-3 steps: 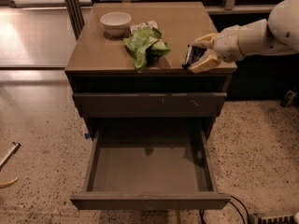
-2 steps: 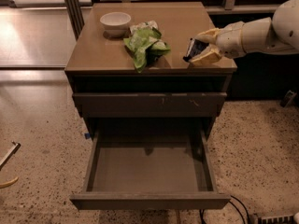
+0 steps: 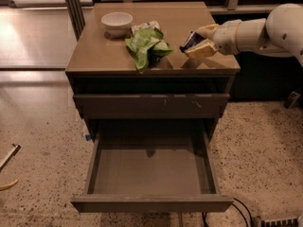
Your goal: Pick rxbar blueberry from middle drawer and place on counter
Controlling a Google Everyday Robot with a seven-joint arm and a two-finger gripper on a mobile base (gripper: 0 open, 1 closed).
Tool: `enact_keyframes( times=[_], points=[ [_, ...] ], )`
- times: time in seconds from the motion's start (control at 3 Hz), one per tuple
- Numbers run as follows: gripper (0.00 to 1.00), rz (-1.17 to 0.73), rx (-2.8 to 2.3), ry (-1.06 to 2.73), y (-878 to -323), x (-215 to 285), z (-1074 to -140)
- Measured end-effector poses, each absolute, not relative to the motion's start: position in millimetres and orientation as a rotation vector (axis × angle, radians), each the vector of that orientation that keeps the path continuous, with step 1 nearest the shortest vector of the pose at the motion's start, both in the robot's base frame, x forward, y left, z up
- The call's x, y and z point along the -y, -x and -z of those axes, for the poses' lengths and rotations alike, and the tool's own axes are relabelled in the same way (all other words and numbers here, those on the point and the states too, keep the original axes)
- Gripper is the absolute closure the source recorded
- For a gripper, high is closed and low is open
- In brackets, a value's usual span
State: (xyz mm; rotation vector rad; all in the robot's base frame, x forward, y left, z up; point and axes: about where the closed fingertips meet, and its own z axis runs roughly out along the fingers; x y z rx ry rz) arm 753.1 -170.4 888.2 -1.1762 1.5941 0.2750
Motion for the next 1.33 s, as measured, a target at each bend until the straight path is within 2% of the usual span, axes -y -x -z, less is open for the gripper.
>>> enact_keyframes(
  times=[0.67,1.0,1.33],
  points=[
    [1.0,-0.241,-1.76,1.09,-783,179,-863],
    [0.82,-0.245,-1.812,1.073,-787,188,-850],
    [0.59,-0.247,-1.821,1.078,-785,190,-848]
  ],
)
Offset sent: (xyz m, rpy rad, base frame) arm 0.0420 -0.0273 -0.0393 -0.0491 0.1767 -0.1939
